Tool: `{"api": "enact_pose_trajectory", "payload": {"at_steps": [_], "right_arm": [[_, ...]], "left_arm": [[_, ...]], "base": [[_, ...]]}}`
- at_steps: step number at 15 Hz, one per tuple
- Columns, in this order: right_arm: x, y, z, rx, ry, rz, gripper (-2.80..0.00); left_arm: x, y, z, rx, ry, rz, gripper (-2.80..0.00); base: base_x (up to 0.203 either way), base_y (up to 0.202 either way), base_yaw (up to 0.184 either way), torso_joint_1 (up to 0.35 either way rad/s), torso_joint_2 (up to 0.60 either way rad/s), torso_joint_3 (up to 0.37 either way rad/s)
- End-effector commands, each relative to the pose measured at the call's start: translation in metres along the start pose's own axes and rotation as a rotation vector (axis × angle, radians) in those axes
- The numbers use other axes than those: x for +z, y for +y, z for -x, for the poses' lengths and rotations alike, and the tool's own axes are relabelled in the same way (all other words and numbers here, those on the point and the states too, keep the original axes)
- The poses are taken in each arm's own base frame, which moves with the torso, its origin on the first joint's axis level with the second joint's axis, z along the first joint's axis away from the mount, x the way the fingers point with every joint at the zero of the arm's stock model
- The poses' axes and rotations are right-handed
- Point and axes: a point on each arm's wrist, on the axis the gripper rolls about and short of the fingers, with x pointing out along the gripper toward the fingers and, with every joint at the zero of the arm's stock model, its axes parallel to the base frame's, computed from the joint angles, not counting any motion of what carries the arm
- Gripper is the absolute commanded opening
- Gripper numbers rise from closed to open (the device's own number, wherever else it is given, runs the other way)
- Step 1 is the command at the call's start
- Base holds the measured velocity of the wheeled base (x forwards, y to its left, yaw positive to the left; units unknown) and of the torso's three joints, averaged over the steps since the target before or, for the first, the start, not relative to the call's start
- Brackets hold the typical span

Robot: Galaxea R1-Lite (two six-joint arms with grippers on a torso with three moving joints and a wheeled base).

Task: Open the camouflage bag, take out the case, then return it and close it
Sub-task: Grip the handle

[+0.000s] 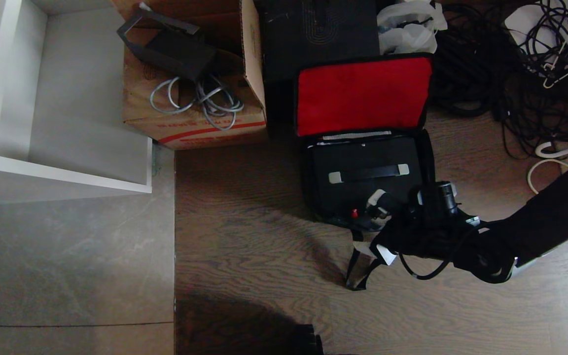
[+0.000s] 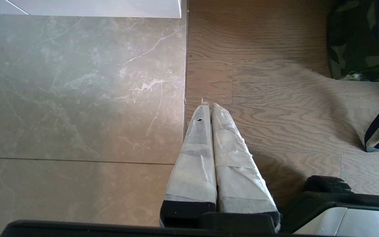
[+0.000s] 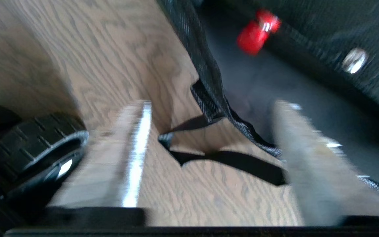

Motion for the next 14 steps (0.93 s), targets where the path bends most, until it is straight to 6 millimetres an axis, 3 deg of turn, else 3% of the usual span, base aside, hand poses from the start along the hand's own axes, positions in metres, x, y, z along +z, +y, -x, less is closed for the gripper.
{"api": "enact_pose_trajectory", "payload": {"at_steps": [1, 6, 8, 11, 14], "right_arm": [[-0.003, 0.003, 0.000, 0.003, 0.019, 0.001, -2.80], [0.001, 0.018, 0.005, -0.021, 0.063, -0.009, -2.80], [0.004, 0.038, 0.014, 0.016, 0.097, -0.096, -2.80], [0.026, 0.065, 0.014, 0.010, 0.132, -0.213, -2.80], [0.043, 0.077, 0.011, -0.016, 0.135, -0.295, -2.80]], "left_arm": [[-0.003, 0.000, -0.001, 0.001, 0.010, 0.001, -2.80], [-0.003, 0.000, -0.001, 0.001, 0.010, 0.001, -2.80], [-0.003, 0.000, -0.001, 0.001, 0.010, 0.001, -2.80], [-0.003, 0.000, -0.001, 0.001, 0.010, 0.001, -2.80], [-0.003, 0.000, -0.001, 0.001, 0.010, 0.000, -2.80]], "base": [[0.000, 0.000, 0.000, 0.000, 0.00, 0.000], [0.000, 0.000, 0.000, 0.000, 0.00, 0.000], [0.000, 0.000, 0.000, 0.000, 0.00, 0.000], [0.000, 0.000, 0.000, 0.000, 0.00, 0.000], [0.000, 0.000, 0.000, 0.000, 0.00, 0.000]]}}
